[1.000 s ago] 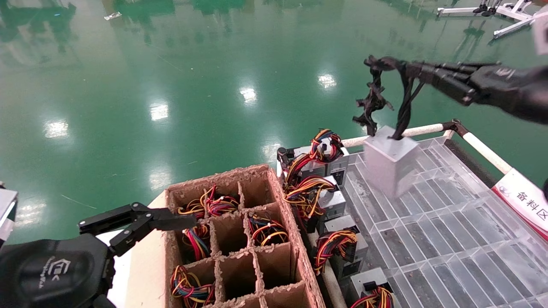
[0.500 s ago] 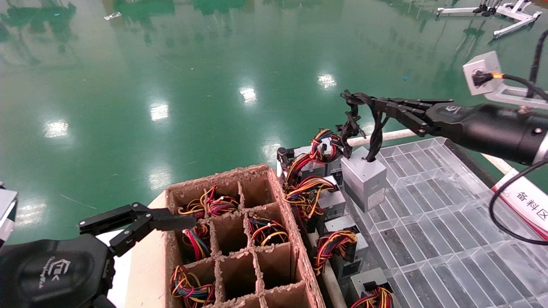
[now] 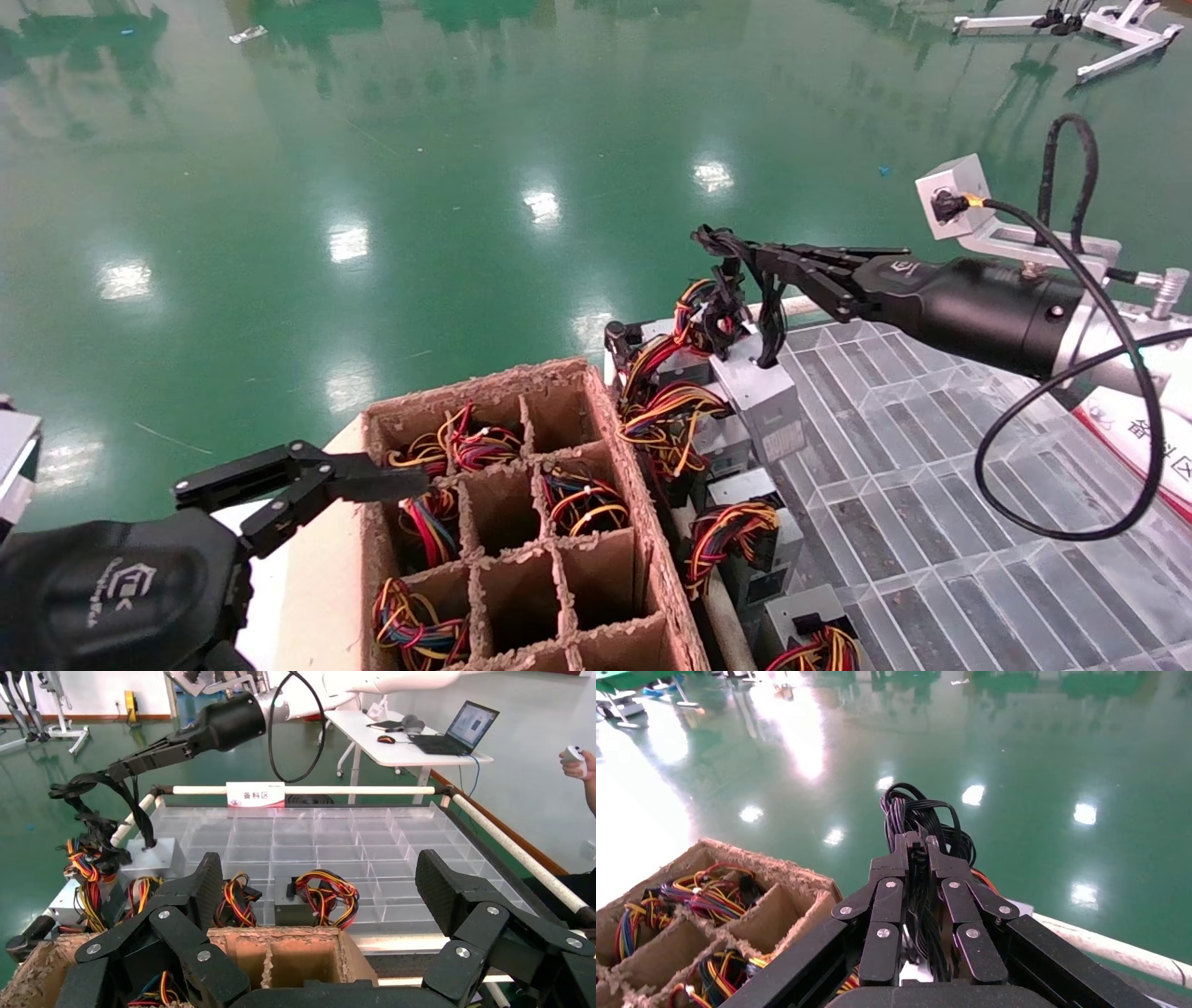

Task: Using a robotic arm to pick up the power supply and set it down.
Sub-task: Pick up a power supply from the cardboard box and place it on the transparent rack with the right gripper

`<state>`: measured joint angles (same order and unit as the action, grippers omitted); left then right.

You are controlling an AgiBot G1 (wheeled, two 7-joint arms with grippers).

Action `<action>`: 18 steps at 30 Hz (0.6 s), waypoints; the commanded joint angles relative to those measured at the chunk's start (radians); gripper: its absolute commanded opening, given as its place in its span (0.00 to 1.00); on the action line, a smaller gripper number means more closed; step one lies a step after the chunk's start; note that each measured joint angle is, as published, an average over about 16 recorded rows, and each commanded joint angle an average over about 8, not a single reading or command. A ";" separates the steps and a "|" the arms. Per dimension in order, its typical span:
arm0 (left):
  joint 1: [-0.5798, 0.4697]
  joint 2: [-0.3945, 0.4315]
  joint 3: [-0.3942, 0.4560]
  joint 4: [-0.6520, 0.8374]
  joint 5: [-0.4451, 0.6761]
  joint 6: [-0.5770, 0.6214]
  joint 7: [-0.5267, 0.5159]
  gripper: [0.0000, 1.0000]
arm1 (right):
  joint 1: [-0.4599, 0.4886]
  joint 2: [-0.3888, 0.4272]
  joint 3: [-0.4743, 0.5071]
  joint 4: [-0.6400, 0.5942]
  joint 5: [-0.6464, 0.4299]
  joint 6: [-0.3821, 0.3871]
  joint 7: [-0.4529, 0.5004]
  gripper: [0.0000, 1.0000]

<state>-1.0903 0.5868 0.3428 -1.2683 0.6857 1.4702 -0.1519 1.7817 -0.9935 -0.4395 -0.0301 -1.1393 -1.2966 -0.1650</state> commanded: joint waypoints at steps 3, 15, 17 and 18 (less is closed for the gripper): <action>0.000 0.000 0.000 0.000 0.000 0.000 0.000 1.00 | -0.017 -0.006 0.006 -0.002 0.009 0.012 0.001 0.00; 0.000 0.000 0.000 0.000 0.000 0.000 0.000 1.00 | -0.121 0.020 0.101 -0.028 0.146 0.054 -0.019 0.00; 0.000 0.000 0.000 0.000 0.000 0.000 0.000 1.00 | -0.143 0.017 0.124 -0.032 0.179 0.066 -0.023 0.00; 0.000 0.000 0.000 0.000 0.000 0.000 0.000 1.00 | -0.154 0.013 0.134 -0.034 0.194 0.072 -0.023 0.00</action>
<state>-1.0903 0.5867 0.3431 -1.2683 0.6855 1.4701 -0.1518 1.6345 -0.9899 -0.3146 -0.0602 -0.9592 -1.2165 -0.1845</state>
